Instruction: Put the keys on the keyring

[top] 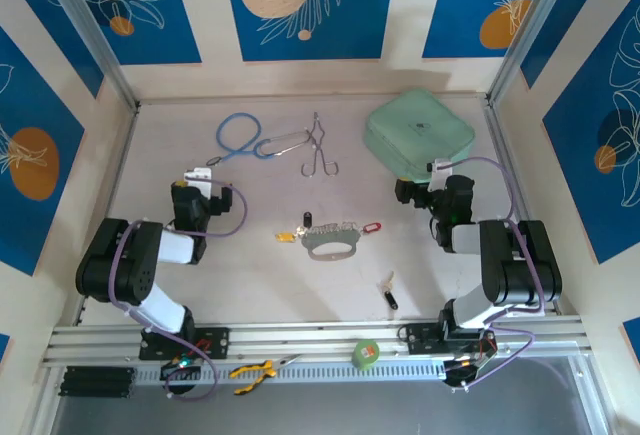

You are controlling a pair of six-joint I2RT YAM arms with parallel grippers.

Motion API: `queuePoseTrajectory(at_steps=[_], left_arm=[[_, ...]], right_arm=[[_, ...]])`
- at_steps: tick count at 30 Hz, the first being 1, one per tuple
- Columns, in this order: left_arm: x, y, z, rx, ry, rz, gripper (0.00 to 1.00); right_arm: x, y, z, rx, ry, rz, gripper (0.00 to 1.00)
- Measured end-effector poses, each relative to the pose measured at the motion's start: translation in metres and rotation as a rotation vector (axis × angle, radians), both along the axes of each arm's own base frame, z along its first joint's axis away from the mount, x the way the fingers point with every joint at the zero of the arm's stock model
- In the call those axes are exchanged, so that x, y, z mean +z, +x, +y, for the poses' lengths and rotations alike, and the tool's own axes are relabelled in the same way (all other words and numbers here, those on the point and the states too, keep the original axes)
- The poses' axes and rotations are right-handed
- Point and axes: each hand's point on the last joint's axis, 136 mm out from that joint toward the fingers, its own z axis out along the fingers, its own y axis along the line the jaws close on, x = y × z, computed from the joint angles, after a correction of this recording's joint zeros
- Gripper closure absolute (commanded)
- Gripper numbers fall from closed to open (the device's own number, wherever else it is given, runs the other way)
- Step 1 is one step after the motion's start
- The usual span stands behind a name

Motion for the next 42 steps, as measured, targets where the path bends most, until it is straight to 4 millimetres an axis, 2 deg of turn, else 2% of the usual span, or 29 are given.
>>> queuePoseTrajectory(at_steps=[29,32,35,40,42], left_arm=[[0.001,0.000,-0.001,-0.005,-0.003,-0.003,0.00],[0.006,-0.007,0.000,-0.002,-0.011,-0.018,0.00],[0.028,-0.014,0.002,0.009,-0.020,-0.057,0.00],[0.081,-0.018,0.005,0.030,-0.057,-0.167,0.00],[0.094,-0.018,0.002,0.018,-0.081,-0.182,0.00]], right_arm=[[0.000,0.000,0.000,-0.001,0.000,0.000,0.01],[0.002,-0.004,-0.001,-0.006,-0.003,0.020,0.01],[0.024,-0.005,0.000,-0.026,-0.007,0.026,0.01],[0.089,0.003,-0.005,-0.103,0.053,-0.009,0.01],[0.100,-0.003,-0.006,-0.129,0.086,-0.005,0.01]])
